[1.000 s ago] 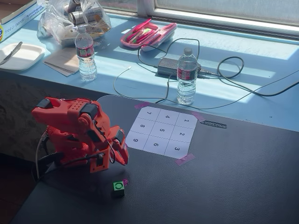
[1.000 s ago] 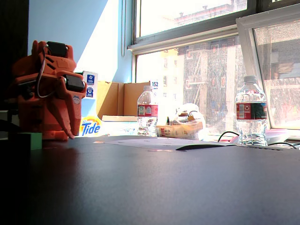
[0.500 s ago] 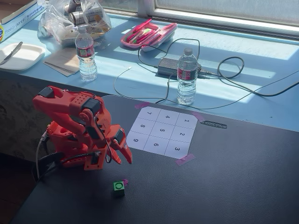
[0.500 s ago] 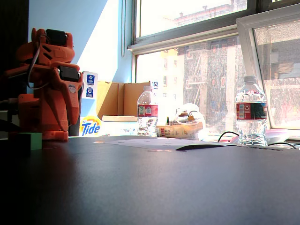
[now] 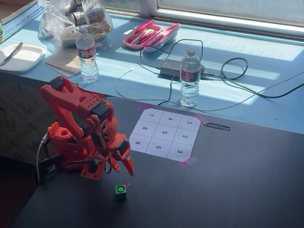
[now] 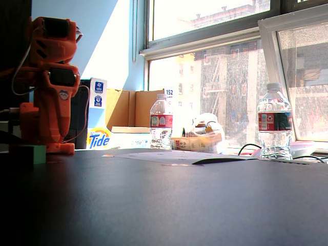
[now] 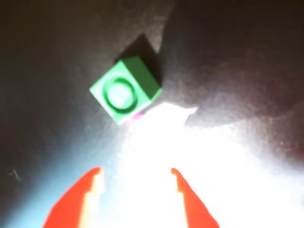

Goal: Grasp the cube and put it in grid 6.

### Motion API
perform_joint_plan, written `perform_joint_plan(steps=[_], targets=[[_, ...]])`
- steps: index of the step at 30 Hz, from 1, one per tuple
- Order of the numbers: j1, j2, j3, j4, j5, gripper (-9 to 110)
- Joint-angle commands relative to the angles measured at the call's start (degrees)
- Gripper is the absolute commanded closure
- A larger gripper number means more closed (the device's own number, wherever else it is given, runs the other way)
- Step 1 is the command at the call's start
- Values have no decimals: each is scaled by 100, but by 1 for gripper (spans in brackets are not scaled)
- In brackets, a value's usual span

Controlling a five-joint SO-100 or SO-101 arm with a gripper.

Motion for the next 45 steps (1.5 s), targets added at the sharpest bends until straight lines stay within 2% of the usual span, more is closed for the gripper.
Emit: perform_joint_plan(steps=[1, 29, 45], targets=[[149, -325, -457, -53, -88, 78], [1020, -3059, -2540, 773, -2725, 73], [1617, -4052, -3050, 580, -3111, 75]])
